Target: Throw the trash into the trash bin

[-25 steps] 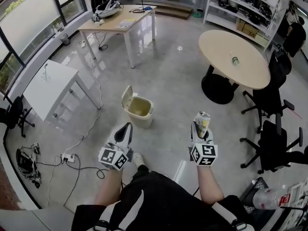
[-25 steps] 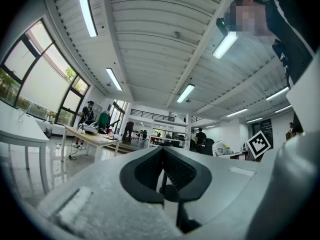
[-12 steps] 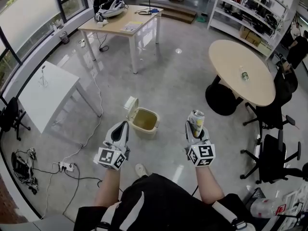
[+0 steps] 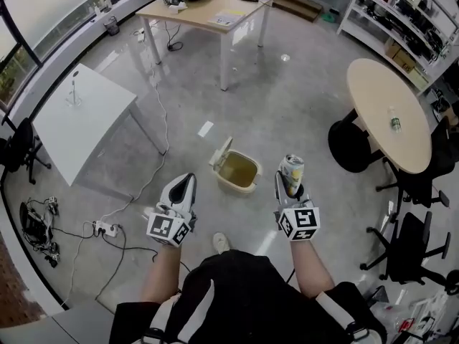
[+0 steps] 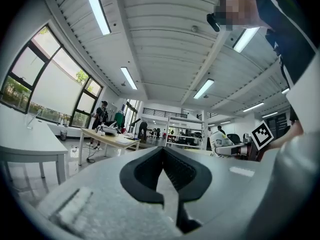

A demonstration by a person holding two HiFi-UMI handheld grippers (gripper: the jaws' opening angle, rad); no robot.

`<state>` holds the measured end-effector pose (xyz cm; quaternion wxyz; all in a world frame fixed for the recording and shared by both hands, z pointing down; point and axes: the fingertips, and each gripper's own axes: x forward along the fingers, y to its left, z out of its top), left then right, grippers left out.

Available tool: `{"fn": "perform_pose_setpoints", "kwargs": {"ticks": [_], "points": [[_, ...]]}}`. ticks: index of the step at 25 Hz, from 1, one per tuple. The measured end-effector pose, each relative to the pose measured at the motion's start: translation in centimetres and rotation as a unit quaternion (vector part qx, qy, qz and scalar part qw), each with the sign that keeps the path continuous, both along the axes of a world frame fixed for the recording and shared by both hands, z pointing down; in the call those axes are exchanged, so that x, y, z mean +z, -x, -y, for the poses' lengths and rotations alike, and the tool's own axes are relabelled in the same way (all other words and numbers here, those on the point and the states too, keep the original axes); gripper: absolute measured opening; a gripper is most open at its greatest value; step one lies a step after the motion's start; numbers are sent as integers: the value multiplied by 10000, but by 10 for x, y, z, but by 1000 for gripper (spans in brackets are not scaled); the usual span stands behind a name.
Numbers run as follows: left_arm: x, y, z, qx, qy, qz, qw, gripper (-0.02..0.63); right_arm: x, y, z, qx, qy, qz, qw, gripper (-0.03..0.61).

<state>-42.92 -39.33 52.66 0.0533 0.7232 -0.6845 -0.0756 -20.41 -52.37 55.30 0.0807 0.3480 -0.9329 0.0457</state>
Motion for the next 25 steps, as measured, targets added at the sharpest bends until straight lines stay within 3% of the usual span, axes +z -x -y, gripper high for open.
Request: {"fn": "perform_pose_setpoints", "kwargs": {"ticks": [6, 13, 25], "points": [[32, 29, -6, -179, 276, -311, 9990, 3, 30, 45, -9, -357, 107, -403, 9985, 86], [87, 13, 20, 76, 719, -492, 9962, 3, 89, 55, -2, -575, 565, -745, 9940, 86], [190, 6, 63, -332, 1606, -868, 9826, 3, 206, 76, 43, -1395, 1218, -1562, 9702, 86]]}}
